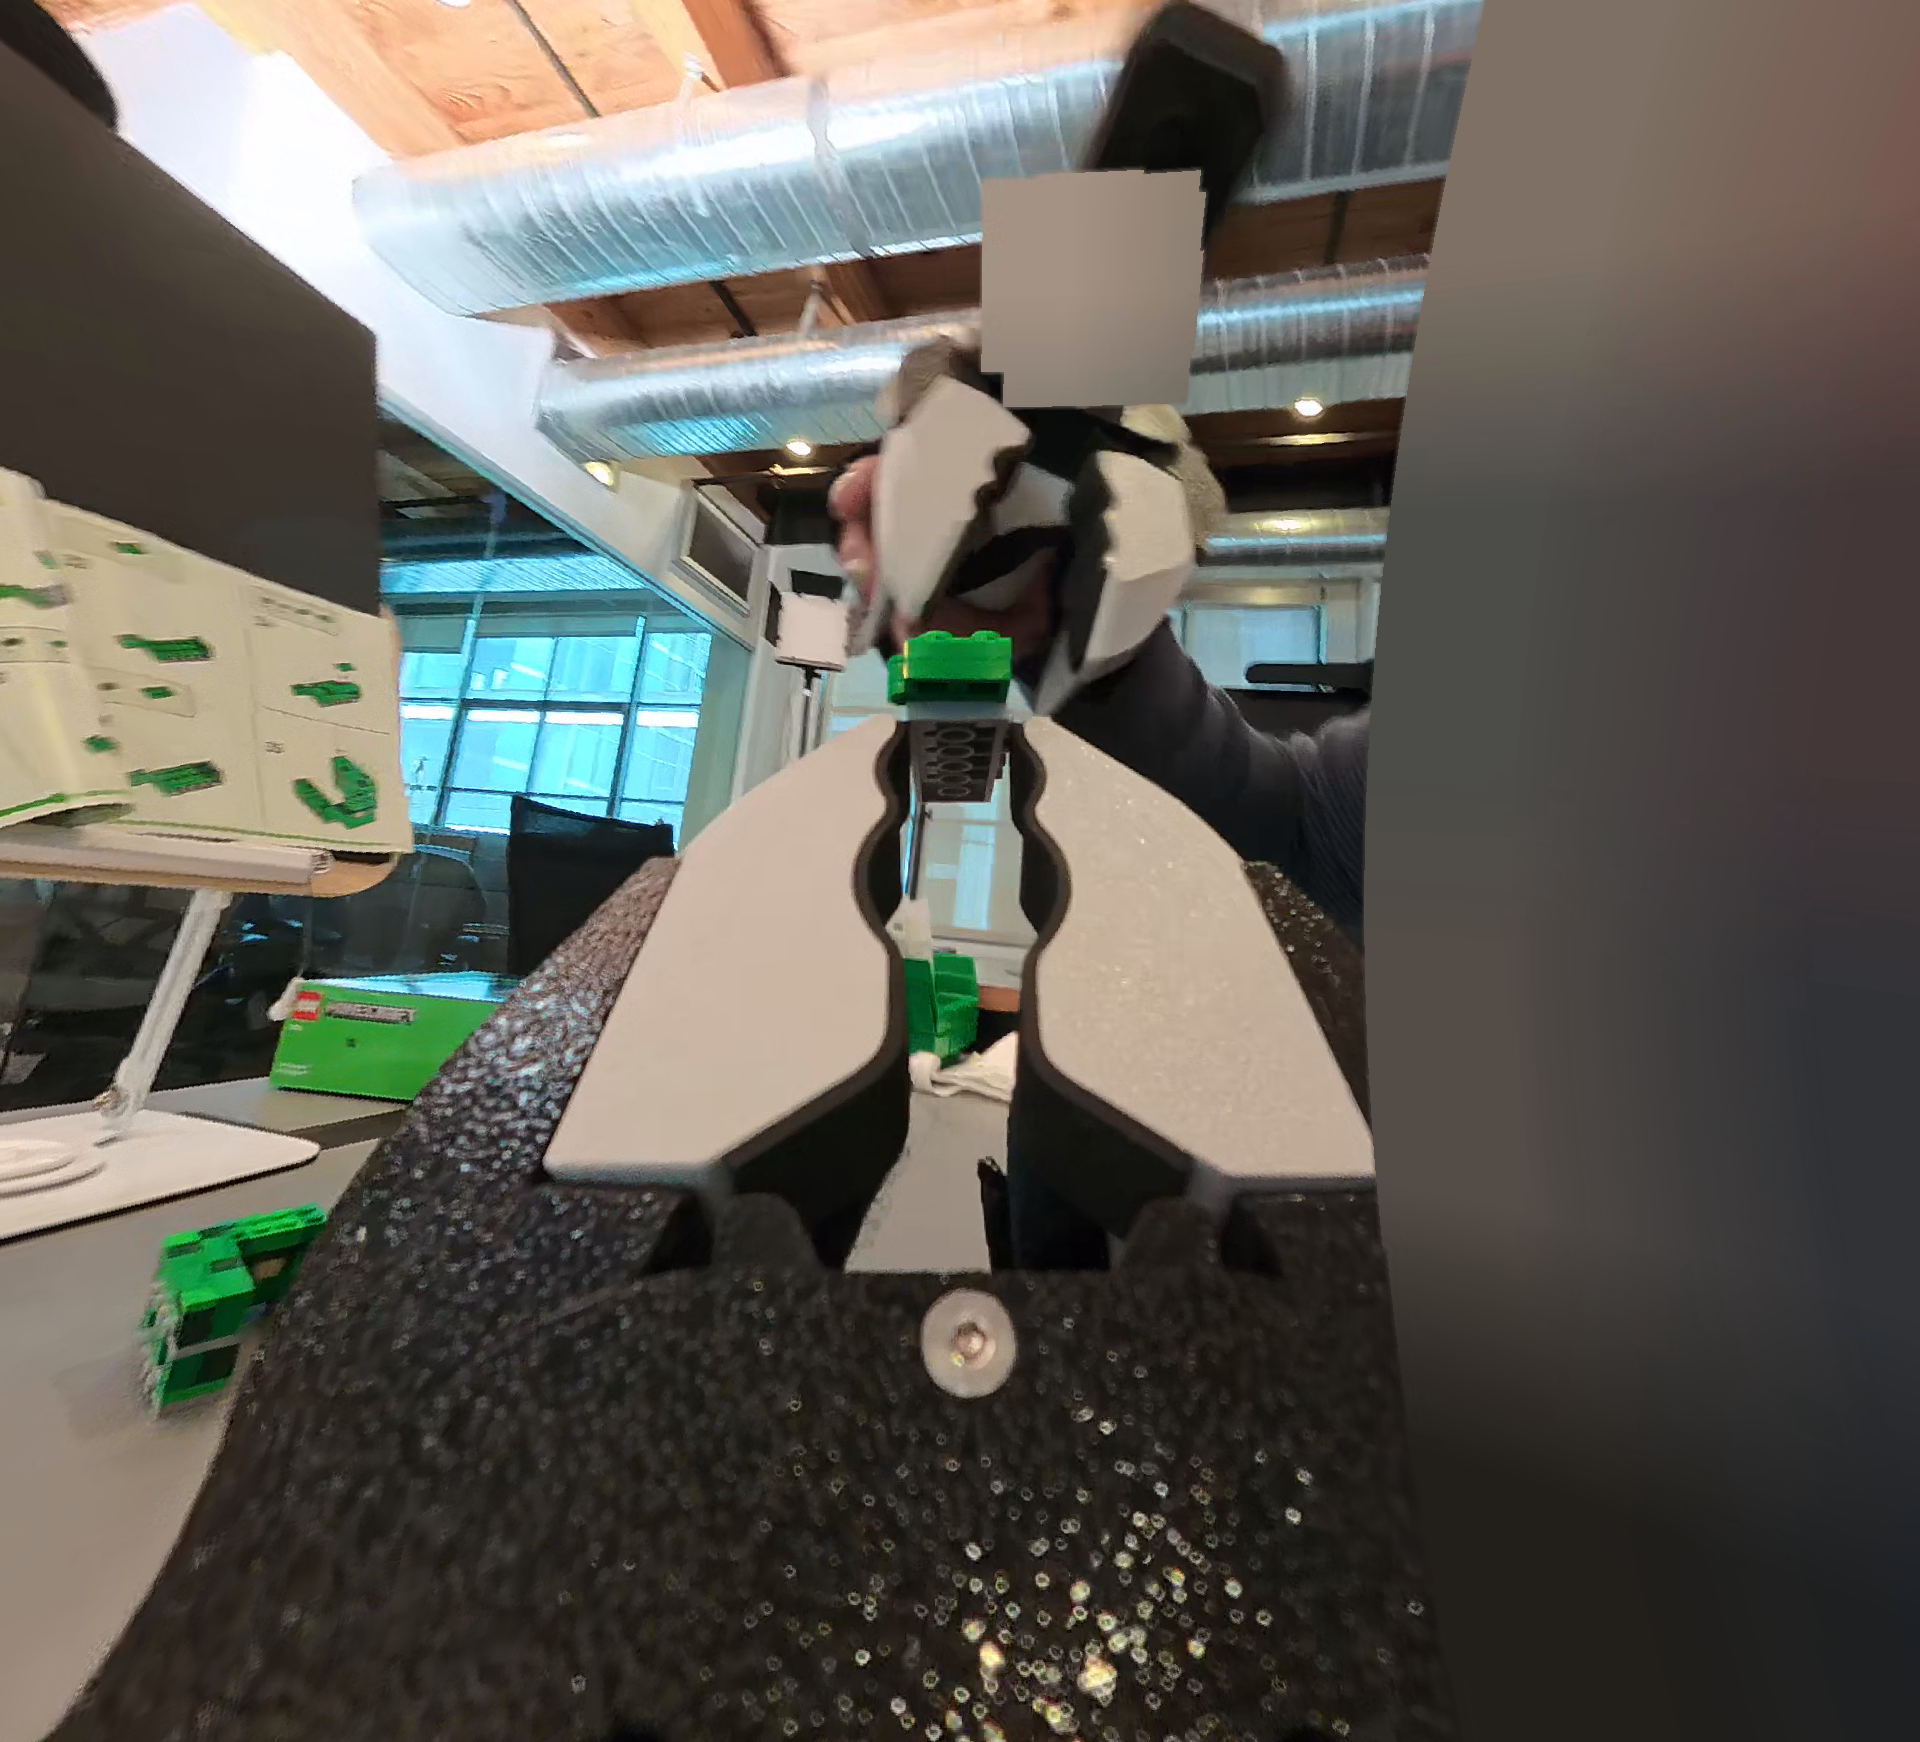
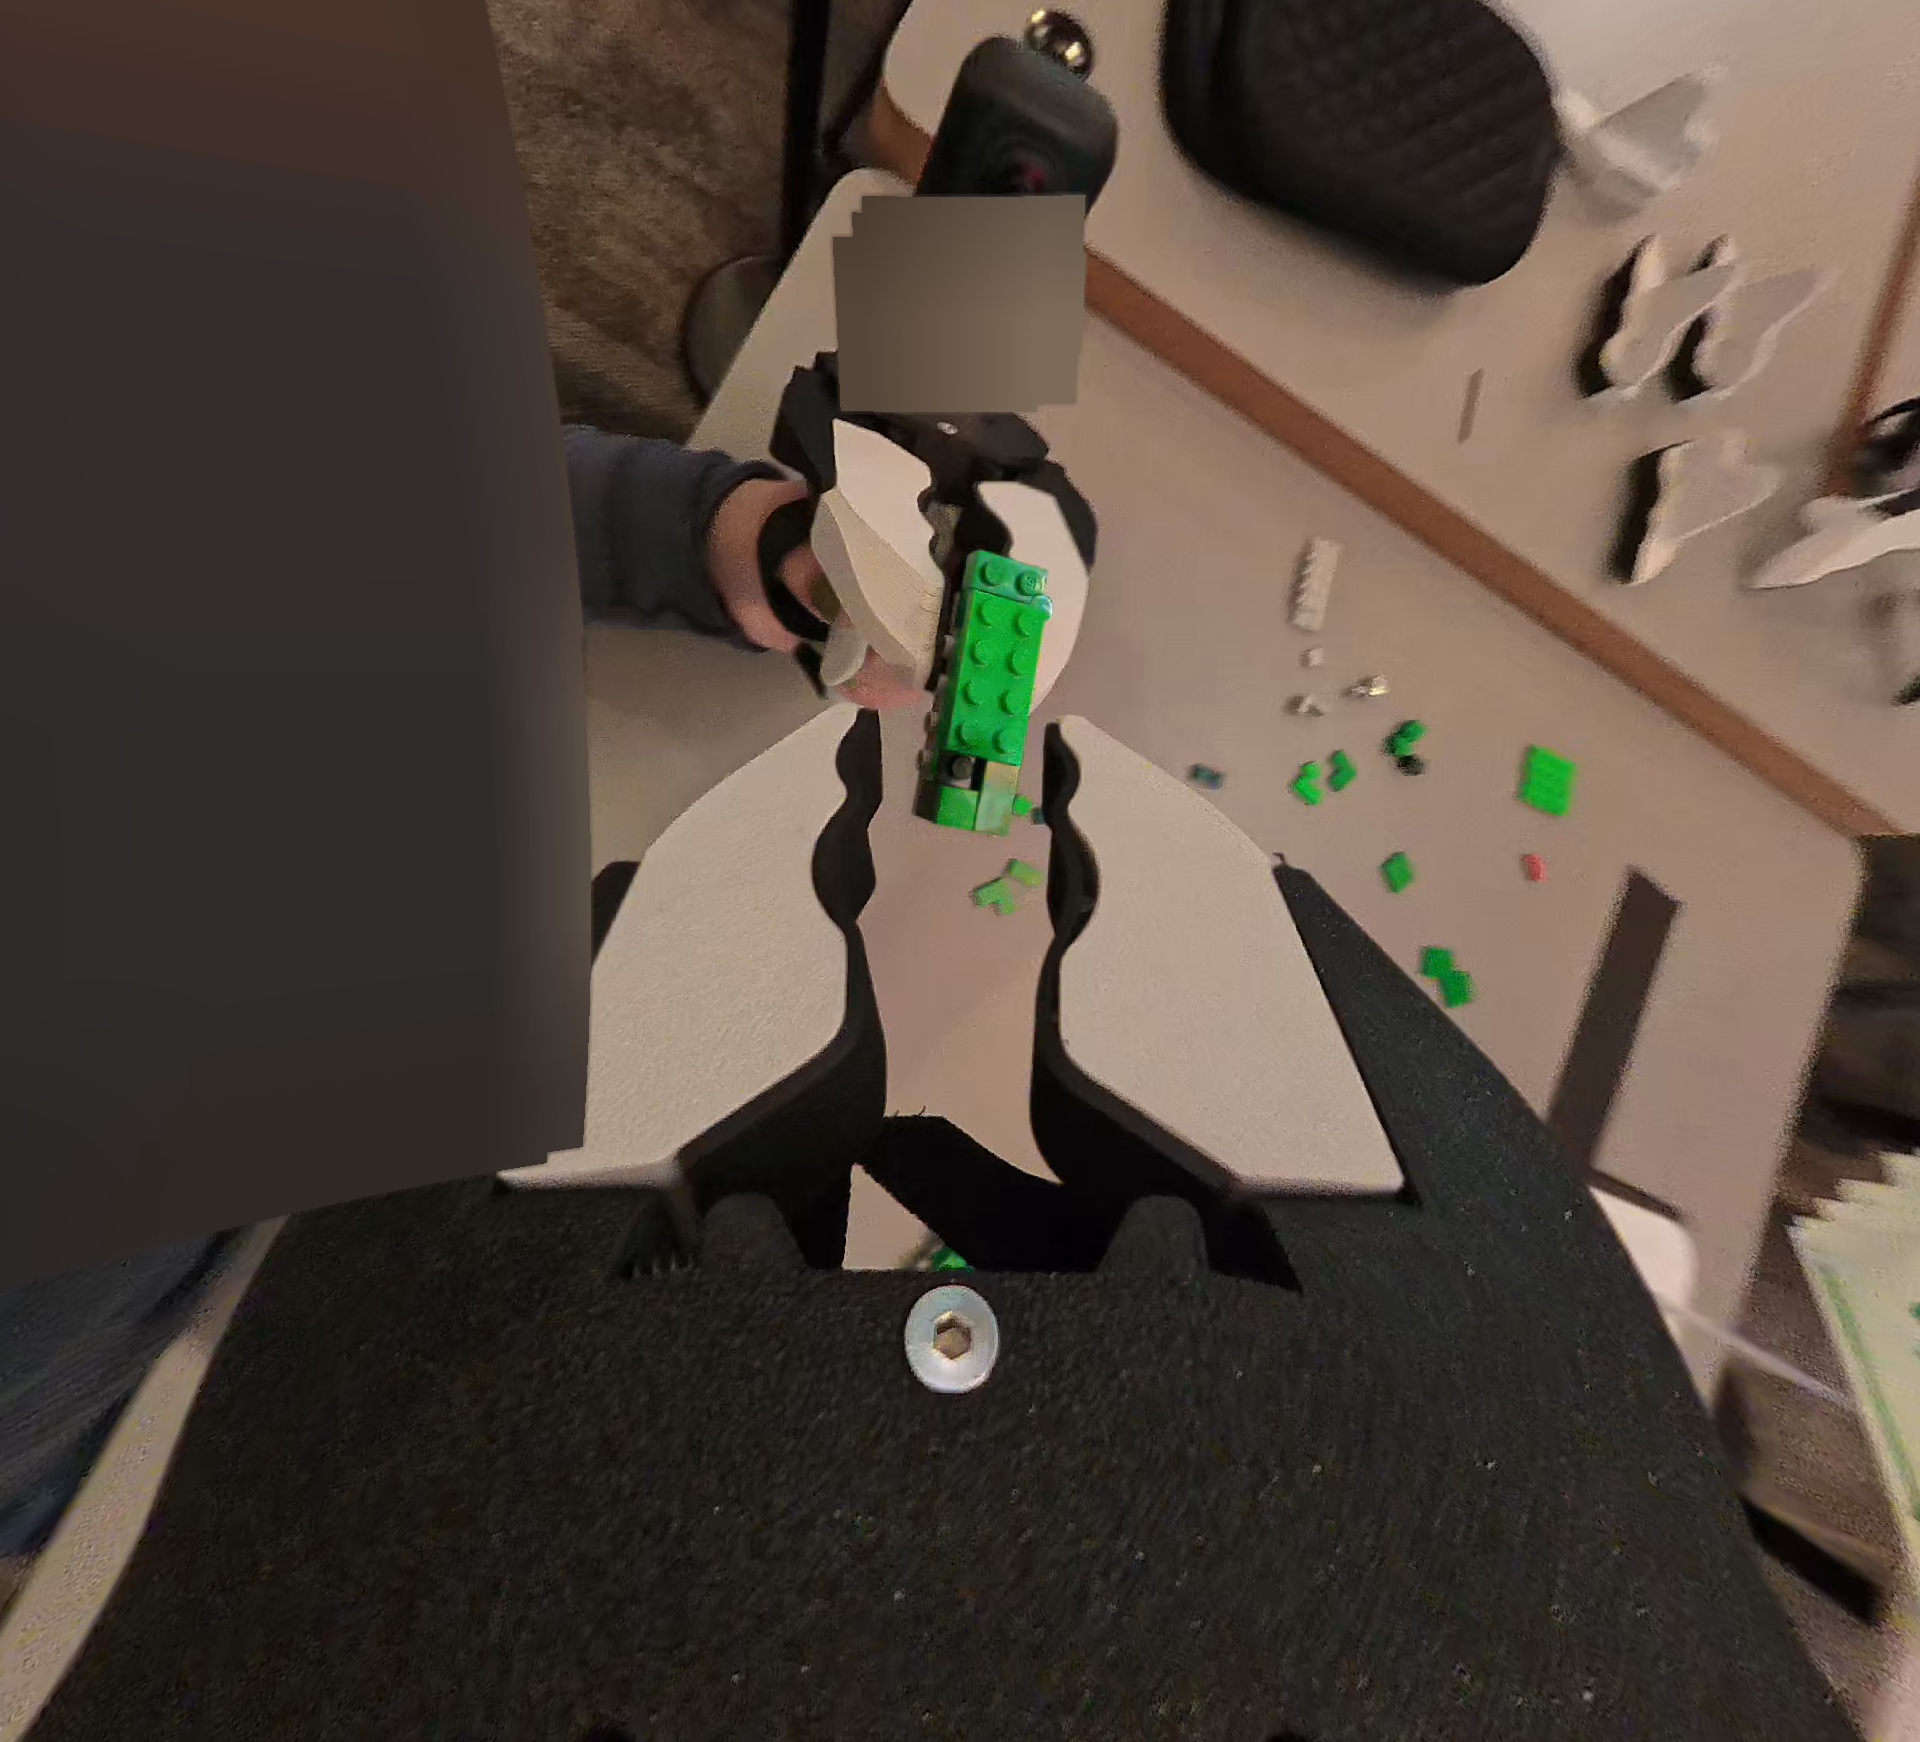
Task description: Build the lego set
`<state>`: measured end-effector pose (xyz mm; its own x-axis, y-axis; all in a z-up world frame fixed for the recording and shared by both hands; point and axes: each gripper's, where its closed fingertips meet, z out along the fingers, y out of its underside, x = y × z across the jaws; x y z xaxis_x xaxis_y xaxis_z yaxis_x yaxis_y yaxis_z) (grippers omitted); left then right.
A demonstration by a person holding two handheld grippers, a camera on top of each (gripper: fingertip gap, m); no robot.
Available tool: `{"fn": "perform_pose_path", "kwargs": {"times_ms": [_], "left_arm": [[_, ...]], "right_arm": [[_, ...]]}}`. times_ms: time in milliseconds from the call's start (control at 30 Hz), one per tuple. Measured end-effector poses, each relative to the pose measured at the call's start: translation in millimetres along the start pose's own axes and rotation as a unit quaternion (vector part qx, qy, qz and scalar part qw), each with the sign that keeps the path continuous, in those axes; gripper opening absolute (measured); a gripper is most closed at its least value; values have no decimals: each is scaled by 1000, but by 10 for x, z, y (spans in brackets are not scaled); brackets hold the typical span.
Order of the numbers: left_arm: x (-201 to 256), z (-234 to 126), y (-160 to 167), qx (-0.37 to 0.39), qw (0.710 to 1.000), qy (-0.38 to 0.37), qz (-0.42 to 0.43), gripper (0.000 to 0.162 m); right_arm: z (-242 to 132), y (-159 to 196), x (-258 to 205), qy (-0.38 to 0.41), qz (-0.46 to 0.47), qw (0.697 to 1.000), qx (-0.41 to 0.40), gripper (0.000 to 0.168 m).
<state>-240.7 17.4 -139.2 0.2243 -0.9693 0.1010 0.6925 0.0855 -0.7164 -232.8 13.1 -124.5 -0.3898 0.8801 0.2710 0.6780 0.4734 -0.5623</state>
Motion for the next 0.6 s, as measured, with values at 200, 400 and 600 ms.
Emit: {"fn": "perform_pose_path", "kwargs": {"times_ms": [200, 400, 600], "left_arm": [[-133, -47, -42, 23, 999, -38, -17, 17], [-163, -38, -19, 22, 998, -45, -23, 17], [-169, -43, -22, 23, 998, -47, -24, 17]], "right_arm": [[93, 36, 45, 164, -134, 977, -13, 42], [284, 130, 37, 214, -190, 957, -55, 48], [325, 142, 56, 217, -186, 956, -62, 48]]}}
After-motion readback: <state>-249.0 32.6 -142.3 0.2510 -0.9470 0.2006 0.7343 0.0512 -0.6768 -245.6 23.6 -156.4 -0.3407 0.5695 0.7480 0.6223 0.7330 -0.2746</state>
